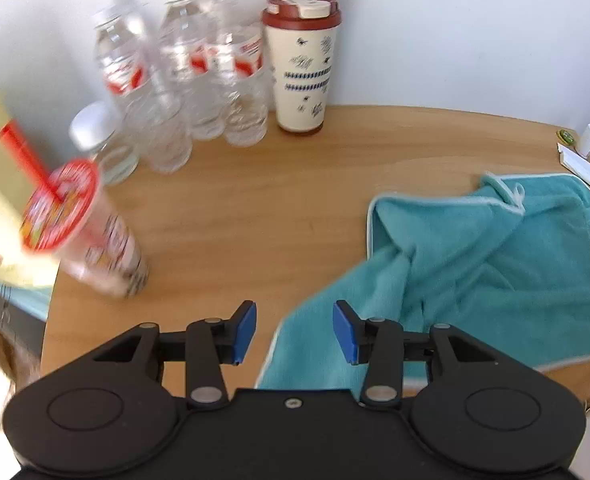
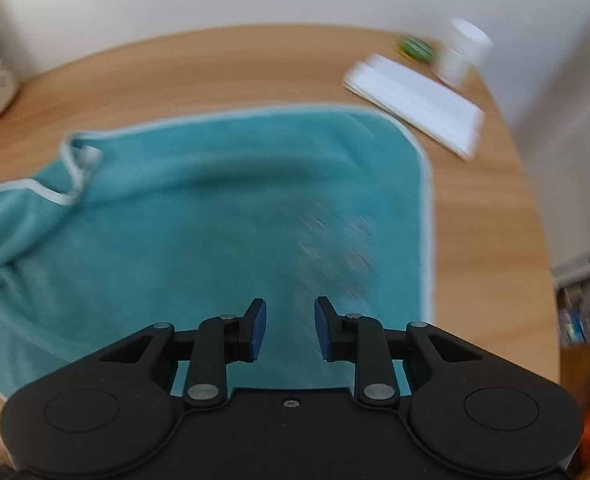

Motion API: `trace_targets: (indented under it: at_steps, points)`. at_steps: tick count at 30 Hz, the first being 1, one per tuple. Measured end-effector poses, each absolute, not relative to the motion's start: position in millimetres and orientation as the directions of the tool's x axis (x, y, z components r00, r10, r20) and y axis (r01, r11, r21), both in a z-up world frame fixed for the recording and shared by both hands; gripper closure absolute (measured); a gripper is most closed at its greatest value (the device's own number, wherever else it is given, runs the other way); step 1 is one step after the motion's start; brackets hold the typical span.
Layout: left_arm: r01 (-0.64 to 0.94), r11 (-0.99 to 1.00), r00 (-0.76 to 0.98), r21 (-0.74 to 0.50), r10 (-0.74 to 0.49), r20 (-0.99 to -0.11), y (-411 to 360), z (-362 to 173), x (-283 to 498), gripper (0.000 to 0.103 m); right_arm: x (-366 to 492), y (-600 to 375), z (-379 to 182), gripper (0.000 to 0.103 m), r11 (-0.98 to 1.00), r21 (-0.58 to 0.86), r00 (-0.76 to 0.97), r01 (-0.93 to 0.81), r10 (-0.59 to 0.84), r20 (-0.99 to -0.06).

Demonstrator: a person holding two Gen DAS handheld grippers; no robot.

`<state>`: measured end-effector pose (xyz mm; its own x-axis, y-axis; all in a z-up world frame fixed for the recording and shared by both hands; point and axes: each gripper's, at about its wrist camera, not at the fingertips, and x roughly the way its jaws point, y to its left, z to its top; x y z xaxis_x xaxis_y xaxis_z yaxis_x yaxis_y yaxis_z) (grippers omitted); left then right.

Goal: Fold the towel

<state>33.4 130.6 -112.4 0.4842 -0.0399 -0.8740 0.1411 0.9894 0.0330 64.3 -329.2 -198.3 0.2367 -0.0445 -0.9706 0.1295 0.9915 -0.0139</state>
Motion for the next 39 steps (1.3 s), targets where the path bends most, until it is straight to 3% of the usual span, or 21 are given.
trace_targets:
  at_steps: [14, 16, 18, 20, 22, 24, 31, 35, 37, 38, 39]
  points:
    - [0.359, 0.932, 0.412, -0.061, -0.216, -0.885, 87, -186, 127, 0.062, 12, -350, -202, 0.073, 0.968, 0.033, 0.184, 0.248, -0.014, -0.983]
    - [0.401, 0.913, 0.360, -0.070, -0.227, -0.905, 80, -199, 133, 0.065, 11, -354, -204, 0.073, 0.964, 0.040, 0.178, 0.264, -0.007, -0.984]
    - [0.417, 0.907, 0.344, -0.062, -0.221, -0.913, 77, -206, 133, 0.080, 7, -355, -204, 0.073, 0.961, 0.047, 0.175, 0.273, -0.001, -0.985]
    - [0.418, 0.901, 0.320, -0.115, -0.265, -0.909, 76, -208, 136, 0.080, 3, -357, -204, 0.073, 0.959, 0.055, 0.171, 0.278, 0.007, -0.985]
    - [0.429, 0.891, 0.295, -0.148, -0.293, -0.909, 72, -209, 139, 0.087, 2, -357, -206, 0.073, 0.958, 0.051, 0.169, 0.282, 0.003, -0.986]
    - [0.449, 0.886, 0.301, -0.118, -0.274, -0.914, 67, -210, 139, 0.098, 0, -357, -207, 0.073, 0.957, 0.047, 0.170, 0.285, -0.002, -0.985]
    - [0.467, 0.883, 0.373, 0.034, -0.163, -0.913, 62, -204, 143, 0.101, 2, -355, -209, 0.073, 0.971, 0.021, 0.165, 0.237, -0.019, -0.986]
    - [0.444, 0.875, 0.452, 0.195, -0.031, -0.891, 70, -206, 155, 0.101, 3, -364, -209, 0.073, 0.983, 0.020, 0.151, 0.185, -0.008, -0.988]
    - [0.399, 0.886, 0.473, 0.238, 0.023, -0.881, 75, -206, 165, 0.101, 4, -368, -209, 0.064, 0.986, -0.002, 0.133, 0.169, -0.025, -0.991]
    - [0.386, 0.888, 0.483, 0.251, 0.038, -0.875, 77, -206, 169, 0.101, 5, -372, -209, 0.053, 0.987, -0.036, 0.115, 0.155, -0.054, -0.992]
    - [0.375, 0.888, 0.491, 0.265, 0.052, -0.870, 78, -205, 173, 0.101, 5, -375, -209, 0.052, 0.987, -0.054, 0.104, 0.153, -0.070, -0.992]
